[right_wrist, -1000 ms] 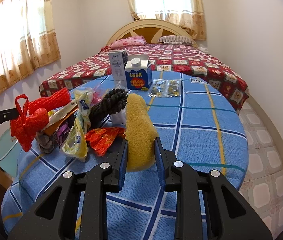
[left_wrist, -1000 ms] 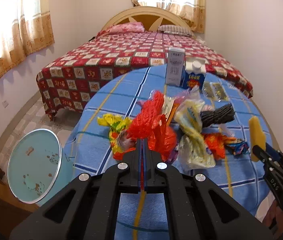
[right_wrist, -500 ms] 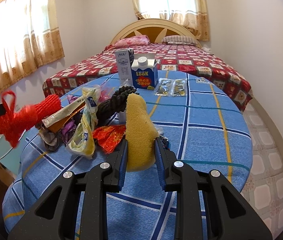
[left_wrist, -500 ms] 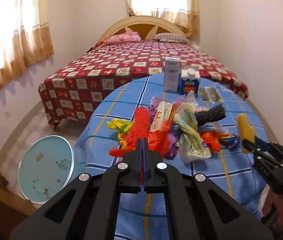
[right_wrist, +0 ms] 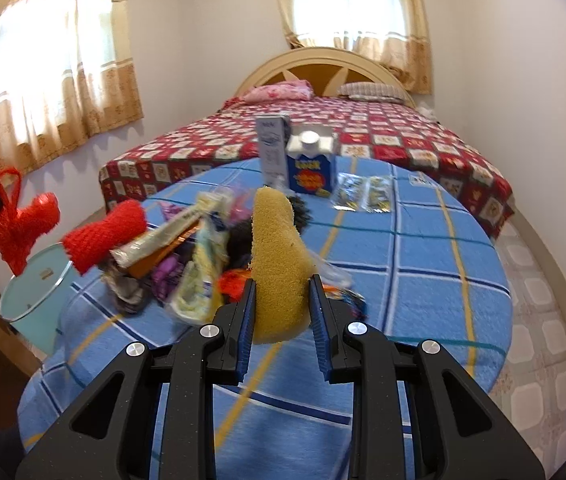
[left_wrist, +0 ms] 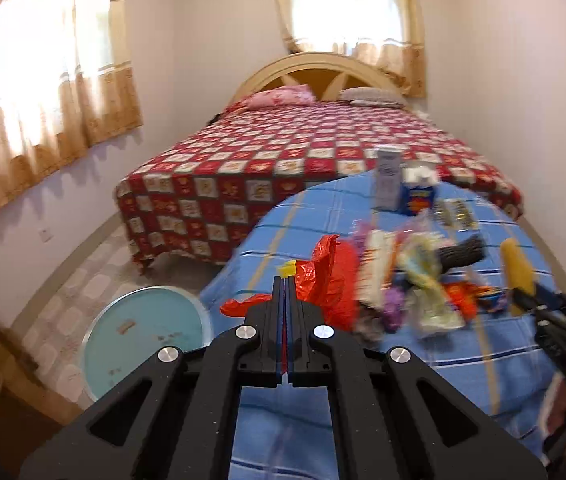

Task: Collect trash
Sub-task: 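Carry the sponge in the right tool and the net in the left tool over the bin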

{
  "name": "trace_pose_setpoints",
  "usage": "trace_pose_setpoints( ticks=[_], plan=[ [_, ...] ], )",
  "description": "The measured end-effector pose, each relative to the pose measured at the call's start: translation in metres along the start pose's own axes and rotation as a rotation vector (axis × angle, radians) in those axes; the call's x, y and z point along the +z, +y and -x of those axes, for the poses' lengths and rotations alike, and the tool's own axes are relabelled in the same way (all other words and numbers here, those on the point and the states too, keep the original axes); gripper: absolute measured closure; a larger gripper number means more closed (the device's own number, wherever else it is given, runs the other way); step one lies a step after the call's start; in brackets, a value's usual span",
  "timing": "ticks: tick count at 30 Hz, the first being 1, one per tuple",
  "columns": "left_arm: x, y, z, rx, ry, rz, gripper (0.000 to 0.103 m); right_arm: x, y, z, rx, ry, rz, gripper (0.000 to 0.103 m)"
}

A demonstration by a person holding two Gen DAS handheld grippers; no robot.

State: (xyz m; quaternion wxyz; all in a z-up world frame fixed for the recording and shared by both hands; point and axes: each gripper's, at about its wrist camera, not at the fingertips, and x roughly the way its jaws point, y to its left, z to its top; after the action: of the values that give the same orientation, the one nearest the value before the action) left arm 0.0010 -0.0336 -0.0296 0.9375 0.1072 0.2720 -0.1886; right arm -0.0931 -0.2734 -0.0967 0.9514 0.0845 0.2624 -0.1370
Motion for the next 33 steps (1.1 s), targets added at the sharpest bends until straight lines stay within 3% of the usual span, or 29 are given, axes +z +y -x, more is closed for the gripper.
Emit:
trace_pose_setpoints(
  ticks=[5,24,33],
  plan=[
    [-0.007,0.036,-0.013,0.097,0.041,0.018,0.103,0.009,0.029,-0.006,0.050,0.002,0.041,0.076],
    [-0.045,0.161,-0.039,0.338,0.157,0.139,0.103,0.050,0.174,-0.054,0.224,0.009,0.261,0.076],
    [-0.054,0.194,-0.049,0.429,0.201,0.172,0.103,0.057,0.237,-0.081,0.271,0.023,0.347,0.076]
  ],
)
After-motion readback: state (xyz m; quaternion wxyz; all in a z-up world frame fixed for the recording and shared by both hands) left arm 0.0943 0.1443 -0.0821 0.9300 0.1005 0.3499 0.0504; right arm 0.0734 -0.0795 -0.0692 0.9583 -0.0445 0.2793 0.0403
